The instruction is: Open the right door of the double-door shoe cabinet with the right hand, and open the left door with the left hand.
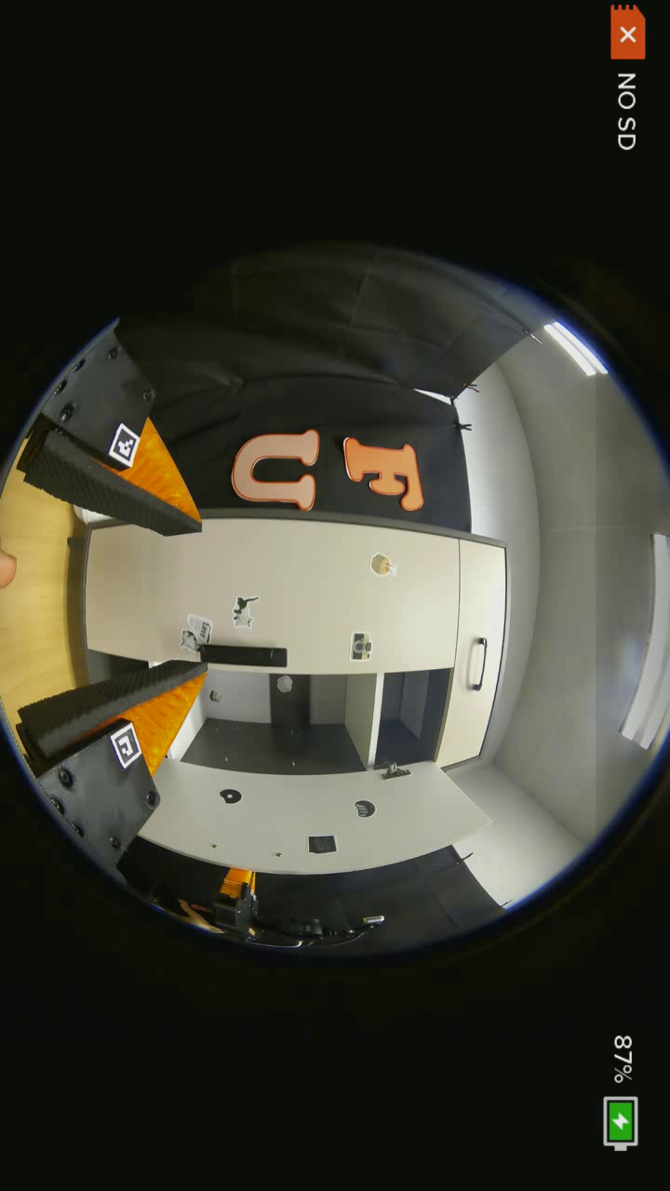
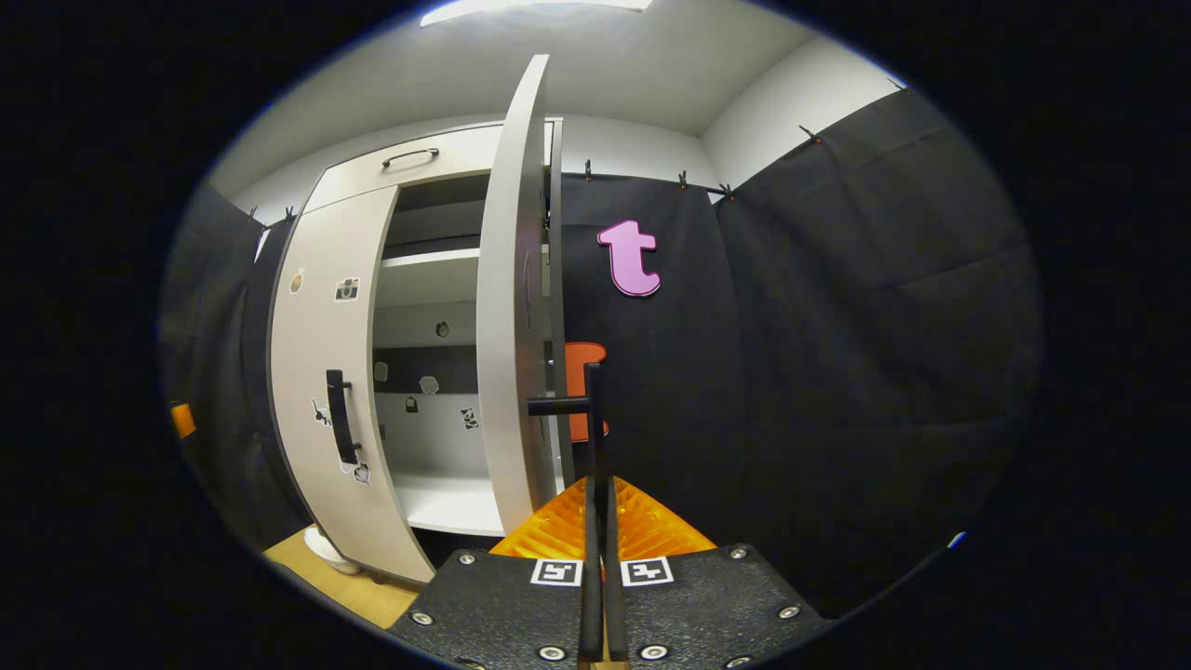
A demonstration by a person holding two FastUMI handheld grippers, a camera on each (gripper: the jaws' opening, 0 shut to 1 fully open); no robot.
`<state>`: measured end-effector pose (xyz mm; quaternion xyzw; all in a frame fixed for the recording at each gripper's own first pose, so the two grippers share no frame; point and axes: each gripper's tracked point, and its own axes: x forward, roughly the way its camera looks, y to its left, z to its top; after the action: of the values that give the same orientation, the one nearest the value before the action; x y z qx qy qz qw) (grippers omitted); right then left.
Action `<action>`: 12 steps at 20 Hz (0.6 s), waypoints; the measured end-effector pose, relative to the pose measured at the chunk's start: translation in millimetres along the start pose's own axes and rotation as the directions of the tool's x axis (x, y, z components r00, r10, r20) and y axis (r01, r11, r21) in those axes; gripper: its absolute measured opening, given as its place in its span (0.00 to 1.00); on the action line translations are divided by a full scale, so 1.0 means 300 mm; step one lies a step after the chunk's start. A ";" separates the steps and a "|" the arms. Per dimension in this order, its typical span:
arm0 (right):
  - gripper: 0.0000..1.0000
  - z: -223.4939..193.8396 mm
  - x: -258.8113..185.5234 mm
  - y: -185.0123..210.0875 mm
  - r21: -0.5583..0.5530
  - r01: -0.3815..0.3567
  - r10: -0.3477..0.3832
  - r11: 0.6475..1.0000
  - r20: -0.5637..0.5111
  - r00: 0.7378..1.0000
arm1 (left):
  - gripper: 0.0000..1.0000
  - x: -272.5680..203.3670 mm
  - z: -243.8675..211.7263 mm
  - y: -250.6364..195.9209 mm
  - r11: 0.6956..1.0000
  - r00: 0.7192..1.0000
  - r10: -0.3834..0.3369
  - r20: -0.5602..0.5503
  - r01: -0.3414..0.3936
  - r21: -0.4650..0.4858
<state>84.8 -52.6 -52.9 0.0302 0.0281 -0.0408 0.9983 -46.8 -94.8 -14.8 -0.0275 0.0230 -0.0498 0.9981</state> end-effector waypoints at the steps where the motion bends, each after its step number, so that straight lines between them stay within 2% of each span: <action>1: 0.02 0.005 -0.008 -0.012 0.003 0.002 -0.002 1.000 0.008 1.000 | 0.81 0.017 -0.006 -0.016 1.000 1.000 -0.004 -0.003 0.004 -0.002; 3: 0.04 0.014 -0.033 -0.029 0.000 0.003 -0.003 1.000 0.015 1.000 | 0.81 0.050 -0.016 -0.049 1.000 1.000 -0.015 -0.007 0.015 -0.008; 5: 0.16 0.040 -0.056 -0.081 -0.018 0.045 -0.044 0.999 0.038 0.998 | 0.81 0.096 -0.033 -0.093 0.999 0.999 -0.042 -0.011 0.042 -0.016; 8: 0.59 0.086 -0.101 -0.140 -0.016 0.091 -0.090 0.996 0.083 0.993 | 0.82 0.170 -0.070 -0.122 0.999 0.998 -0.047 -0.030 0.047 -0.017; 9: 0.66 0.096 -0.115 -0.151 -0.009 0.093 -0.092 0.996 0.091 0.992 | 0.82 0.197 -0.080 -0.136 0.999 0.998 -0.048 -0.038 0.047 -0.023; 11: 0.89 0.109 -0.141 -0.160 0.008 0.082 -0.082 0.997 0.105 0.991 | 0.82 0.252 -0.101 -0.159 0.998 0.997 -0.051 -0.051 0.050 -0.032; 12: 0.92 0.115 -0.153 -0.162 0.008 0.075 -0.075 0.997 0.113 0.991 | 0.82 0.280 -0.111 -0.171 0.998 0.997 -0.055 -0.060 0.053 -0.031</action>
<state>36.8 -99.5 -18.8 0.0286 -0.0277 -0.0801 0.9960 30.0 -156.1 -48.7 -0.0414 0.0531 -0.0773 0.9947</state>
